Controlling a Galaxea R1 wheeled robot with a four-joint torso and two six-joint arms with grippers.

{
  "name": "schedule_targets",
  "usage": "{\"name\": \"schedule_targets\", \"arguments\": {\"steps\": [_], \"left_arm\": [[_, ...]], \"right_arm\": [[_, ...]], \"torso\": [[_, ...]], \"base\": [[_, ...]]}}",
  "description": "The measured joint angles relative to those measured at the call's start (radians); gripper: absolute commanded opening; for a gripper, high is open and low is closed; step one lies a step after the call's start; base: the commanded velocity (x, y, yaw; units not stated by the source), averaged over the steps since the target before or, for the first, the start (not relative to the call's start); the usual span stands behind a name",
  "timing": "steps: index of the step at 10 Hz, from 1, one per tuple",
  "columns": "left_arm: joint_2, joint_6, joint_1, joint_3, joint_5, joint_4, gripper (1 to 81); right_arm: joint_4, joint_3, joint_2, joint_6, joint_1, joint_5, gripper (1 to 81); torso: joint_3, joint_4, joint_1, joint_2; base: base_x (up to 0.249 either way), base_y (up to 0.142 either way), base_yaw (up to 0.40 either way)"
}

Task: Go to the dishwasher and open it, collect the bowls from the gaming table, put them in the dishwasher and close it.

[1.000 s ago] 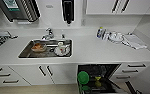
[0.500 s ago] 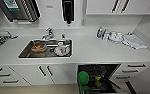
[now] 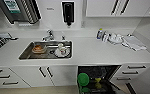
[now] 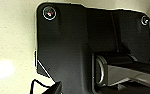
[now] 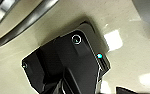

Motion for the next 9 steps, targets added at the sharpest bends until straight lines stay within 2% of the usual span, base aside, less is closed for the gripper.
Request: {"name": "schedule_targets", "arguments": {"steps": [1,3,9], "left_arm": [[0.001,0.0,0.0,0.0,-0.003,0.0,81.1],[0.0,0.0,0.003,0.0,-0.001,0.0,81.1],[0.005,0.0,0.017,0.0,0.002,0.001,81.1]], "right_arm": [[0.0,0.0,0.031,-0.02,-0.042,0.012,81.1],[-0.001,-0.007,0.037,-0.058,-0.069,0.059,81.1],[-0.001,-0.011,0.067,-0.091,-0.118,0.093,81.1]], "torso": [[0.0,0.0,0.022,-0.037],[0.0,0.0,0.069,-0.112],[0.001,0.0,0.207,-0.334]], "base": [[0.0,0.0,0.0],[0.0,0.0,0.0],[0.0,0.0,0.0]]}}
